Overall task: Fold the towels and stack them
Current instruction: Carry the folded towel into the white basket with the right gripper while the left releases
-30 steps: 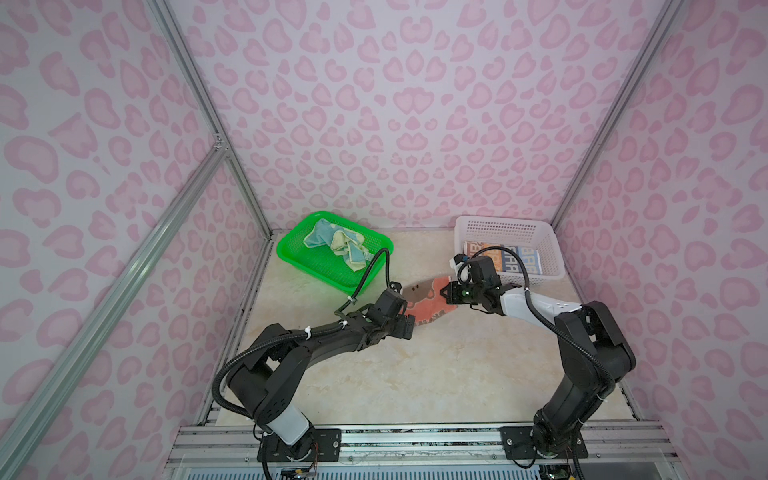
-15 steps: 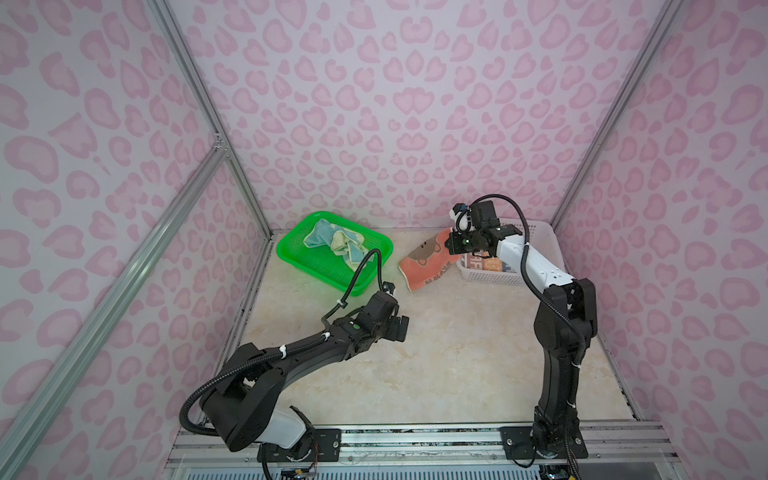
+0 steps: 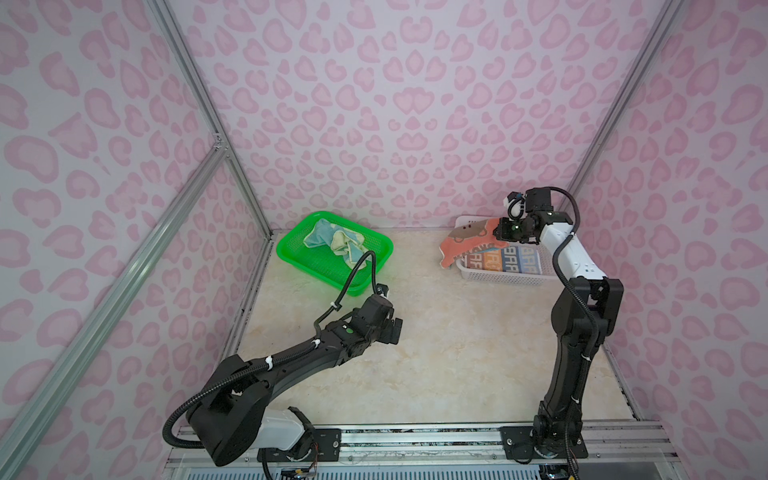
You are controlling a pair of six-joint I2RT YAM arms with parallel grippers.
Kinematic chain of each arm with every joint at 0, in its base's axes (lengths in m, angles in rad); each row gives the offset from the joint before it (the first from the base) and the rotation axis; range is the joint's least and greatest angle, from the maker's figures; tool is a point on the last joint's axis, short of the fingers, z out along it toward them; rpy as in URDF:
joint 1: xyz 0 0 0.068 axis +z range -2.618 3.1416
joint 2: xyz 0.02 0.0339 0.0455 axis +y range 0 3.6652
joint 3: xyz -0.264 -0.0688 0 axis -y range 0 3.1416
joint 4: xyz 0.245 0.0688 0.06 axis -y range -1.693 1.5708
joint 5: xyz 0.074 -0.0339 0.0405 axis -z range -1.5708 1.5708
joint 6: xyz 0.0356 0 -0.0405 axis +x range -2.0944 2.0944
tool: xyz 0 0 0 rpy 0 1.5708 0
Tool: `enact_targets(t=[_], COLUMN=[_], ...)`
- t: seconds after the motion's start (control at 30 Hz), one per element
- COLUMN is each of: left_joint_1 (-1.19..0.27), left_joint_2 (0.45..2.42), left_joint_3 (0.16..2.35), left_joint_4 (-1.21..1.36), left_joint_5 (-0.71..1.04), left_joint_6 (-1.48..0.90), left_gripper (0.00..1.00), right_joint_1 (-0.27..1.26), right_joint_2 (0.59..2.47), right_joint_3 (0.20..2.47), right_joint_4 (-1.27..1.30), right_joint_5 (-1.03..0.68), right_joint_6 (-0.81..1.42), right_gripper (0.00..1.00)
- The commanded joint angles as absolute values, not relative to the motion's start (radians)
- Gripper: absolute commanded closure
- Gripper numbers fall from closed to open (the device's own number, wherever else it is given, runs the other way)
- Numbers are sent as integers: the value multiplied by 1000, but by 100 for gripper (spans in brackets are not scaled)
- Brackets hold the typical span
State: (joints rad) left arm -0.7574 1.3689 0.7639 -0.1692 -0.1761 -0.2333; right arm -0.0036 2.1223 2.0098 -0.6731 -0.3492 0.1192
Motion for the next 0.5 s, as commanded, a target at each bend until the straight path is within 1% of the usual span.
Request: enact_targets(t=[0.0,0.23,0.4,0.43,0.47], left_joint_1=[-757,-757,-756,-758,-757], left_joint_2=[1358,1358,1364,1365,1365], left_joint_3=[762,764,767,766,767], left_joint_4=[-175,-171,-175,-175,-175], left_joint_5=[-192,-194,-190,-191,-192], left_joint_6=[-230,-229,-230,-229,-229], left_gripper=[2,2,2,2,2], right_joint_1=[-55,-158,-174,-175,-175], right_joint_2=[2106,2096,2121,2127,2133], right_joint_3=[1965,1887,1841,1834,1833], right_joint_4=[-665,-638,-614,-607,-602], right_joint_5=[-401,-427,-378,-379,-375], right_joint_6=[103,50,38,40,43], right_gripper=[100,100,100,96,89])
